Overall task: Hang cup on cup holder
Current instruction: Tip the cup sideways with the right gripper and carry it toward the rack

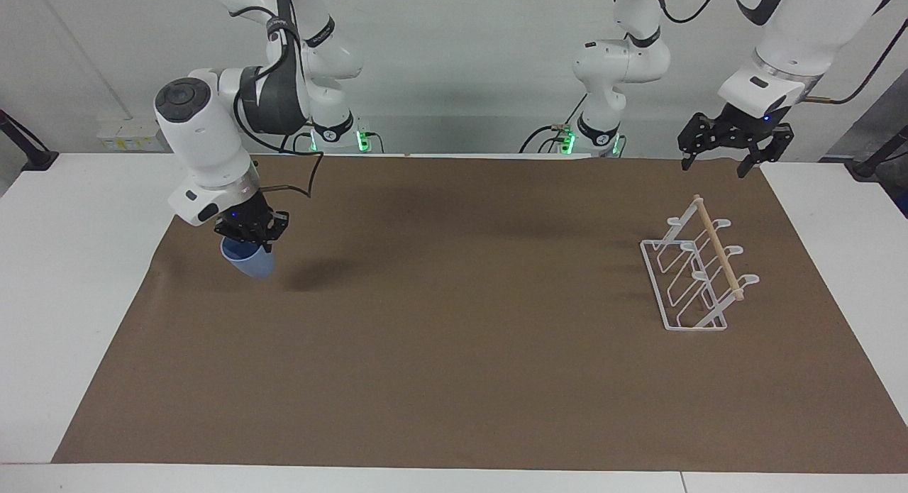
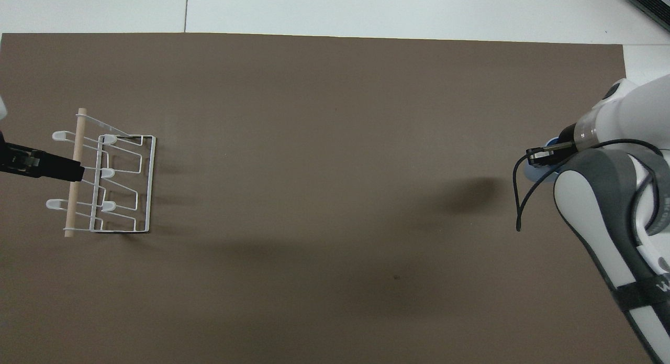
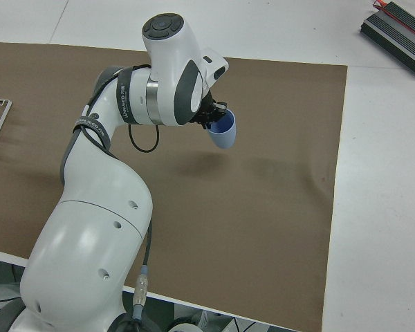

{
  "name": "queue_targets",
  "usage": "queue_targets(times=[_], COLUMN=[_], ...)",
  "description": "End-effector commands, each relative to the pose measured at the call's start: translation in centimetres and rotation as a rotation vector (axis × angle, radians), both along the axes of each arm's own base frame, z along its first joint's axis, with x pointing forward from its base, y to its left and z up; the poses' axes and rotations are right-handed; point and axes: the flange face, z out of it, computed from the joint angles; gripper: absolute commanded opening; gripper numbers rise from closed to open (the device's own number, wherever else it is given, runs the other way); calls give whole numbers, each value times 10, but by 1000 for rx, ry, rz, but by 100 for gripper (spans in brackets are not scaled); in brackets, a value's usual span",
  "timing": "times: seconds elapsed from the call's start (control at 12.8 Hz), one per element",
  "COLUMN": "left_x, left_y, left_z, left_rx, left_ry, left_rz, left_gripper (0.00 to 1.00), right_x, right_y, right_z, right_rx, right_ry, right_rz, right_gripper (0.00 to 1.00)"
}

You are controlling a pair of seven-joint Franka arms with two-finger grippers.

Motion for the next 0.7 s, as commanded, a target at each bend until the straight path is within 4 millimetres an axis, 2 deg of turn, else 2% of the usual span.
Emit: queue_targets(times=[0.0,0.23,0.47,0.62], left_x=[-7,-6,-5,-5], left_y=[7,8,9,9], left_z=[1,1,2,2], left_rx=[4,4,3,3], left_ry=[-1,-5,-12,-12], left_rz=[15,18,18,15], left_gripper=[100,100,100,100], right_x=[-5,-12,-15,-17], right_y=[1,9,13,17], right_z=[39,74,99,108], right_rx=[14,40,86,153], right_ry=[4,7,19,17], right_rz=[41,55,51,42], right_gripper=[0,0,0,0])
